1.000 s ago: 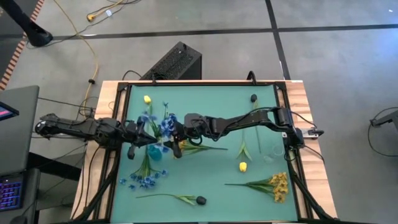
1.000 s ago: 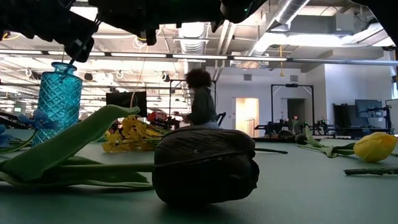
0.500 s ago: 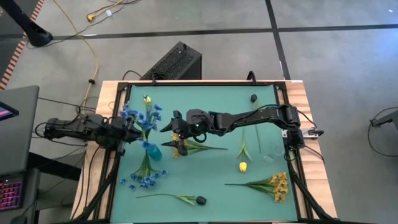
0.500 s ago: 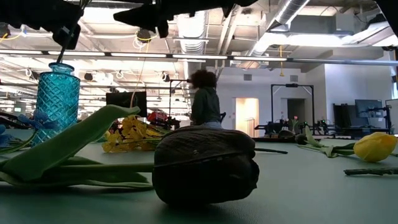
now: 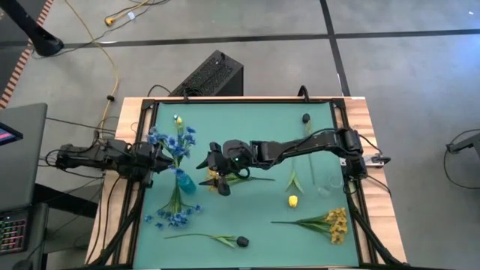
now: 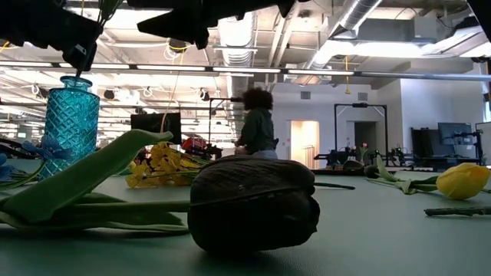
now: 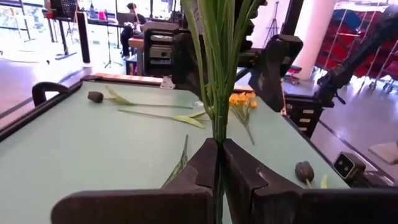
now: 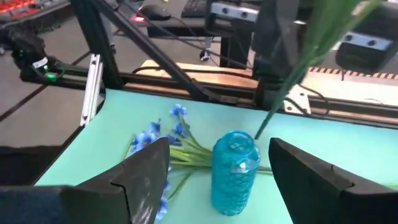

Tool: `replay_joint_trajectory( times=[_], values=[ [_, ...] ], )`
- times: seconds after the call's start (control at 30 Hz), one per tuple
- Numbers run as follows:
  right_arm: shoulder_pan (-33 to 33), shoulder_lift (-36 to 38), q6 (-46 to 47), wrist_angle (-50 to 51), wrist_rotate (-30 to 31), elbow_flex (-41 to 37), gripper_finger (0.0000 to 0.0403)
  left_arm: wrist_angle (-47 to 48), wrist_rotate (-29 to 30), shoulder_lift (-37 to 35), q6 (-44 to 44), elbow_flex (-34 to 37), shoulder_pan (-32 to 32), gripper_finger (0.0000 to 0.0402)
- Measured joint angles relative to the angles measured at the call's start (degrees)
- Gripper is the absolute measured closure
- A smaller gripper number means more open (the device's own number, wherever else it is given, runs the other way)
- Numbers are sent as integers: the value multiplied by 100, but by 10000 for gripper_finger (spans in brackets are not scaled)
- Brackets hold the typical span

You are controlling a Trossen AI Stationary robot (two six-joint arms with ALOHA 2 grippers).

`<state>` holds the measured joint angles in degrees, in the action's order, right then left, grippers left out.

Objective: Sort flowers into vase by color
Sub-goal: Put the top blue flowers into the blue vase

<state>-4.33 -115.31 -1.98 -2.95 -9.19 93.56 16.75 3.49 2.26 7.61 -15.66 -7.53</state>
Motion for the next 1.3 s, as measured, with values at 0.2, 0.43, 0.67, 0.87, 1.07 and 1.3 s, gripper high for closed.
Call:
replay_joint_trajectory(
  times=[0.2,0.43,0.67,0.87,1.07,1.3],
  values=[
    [-103,-13,-148,-278,5,-12,101,-116,-9,-7,3,164,0,401],
    [-132,-26,-220,-573,32,-103,101,-534,-64,-9,-186,-80,0,401],
    [-71,-26,-288,-1405,590,-103,101,-1200,-466,-9,-286,-138,0,401],
    [44,-24,9,-1707,472,-103,101,-2024,-317,122,-251,146,0,402],
    [19,-26,182,-1743,598,-103,101,-2826,-14,753,-244,376,-1,402],
    [36,-28,198,-1692,915,-103,101,-4094,-116,1914,-226,376,-2,402]
  ],
)
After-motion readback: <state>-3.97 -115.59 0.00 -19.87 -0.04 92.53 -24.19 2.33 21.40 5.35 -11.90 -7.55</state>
